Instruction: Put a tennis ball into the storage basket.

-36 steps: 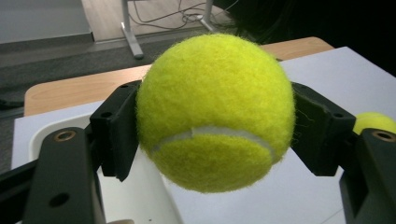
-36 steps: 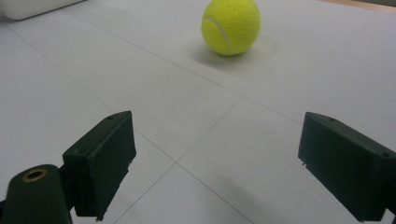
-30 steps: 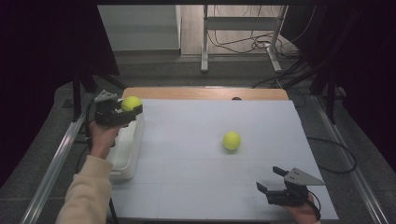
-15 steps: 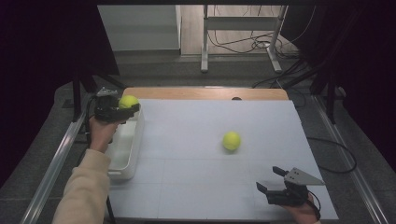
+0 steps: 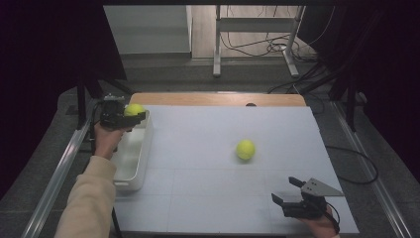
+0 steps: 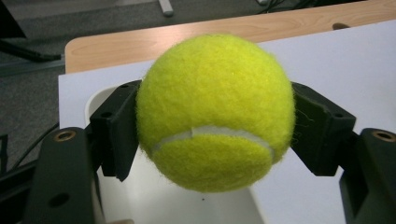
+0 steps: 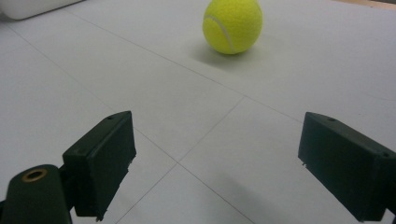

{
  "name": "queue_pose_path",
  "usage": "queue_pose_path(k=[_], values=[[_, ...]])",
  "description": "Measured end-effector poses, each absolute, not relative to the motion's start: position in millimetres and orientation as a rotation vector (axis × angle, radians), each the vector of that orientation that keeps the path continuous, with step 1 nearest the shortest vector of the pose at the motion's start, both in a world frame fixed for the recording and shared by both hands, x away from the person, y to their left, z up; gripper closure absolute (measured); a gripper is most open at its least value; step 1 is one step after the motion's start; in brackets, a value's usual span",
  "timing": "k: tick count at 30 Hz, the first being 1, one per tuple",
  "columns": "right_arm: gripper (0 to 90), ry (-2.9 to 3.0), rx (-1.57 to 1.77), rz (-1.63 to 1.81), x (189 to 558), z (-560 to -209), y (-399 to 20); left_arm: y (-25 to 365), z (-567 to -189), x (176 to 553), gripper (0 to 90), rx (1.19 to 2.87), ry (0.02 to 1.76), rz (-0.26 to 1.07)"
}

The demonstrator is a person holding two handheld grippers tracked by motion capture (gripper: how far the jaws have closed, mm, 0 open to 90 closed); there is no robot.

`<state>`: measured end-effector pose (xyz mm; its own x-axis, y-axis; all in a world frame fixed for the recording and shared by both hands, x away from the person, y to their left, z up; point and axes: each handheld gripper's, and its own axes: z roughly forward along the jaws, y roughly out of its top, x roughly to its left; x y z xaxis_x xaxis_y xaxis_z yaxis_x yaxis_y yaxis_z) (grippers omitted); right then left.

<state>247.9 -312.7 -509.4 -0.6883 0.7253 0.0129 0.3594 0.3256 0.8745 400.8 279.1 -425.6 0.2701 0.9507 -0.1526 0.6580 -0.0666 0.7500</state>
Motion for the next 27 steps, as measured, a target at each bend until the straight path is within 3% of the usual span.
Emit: queue_pose_path(k=[27], values=[[11.2,2.213,0.966,1.307,247.6,-509.3,-313.5,282.9,-442.0,412.5,26.3,1.894,1.551,0.420]])
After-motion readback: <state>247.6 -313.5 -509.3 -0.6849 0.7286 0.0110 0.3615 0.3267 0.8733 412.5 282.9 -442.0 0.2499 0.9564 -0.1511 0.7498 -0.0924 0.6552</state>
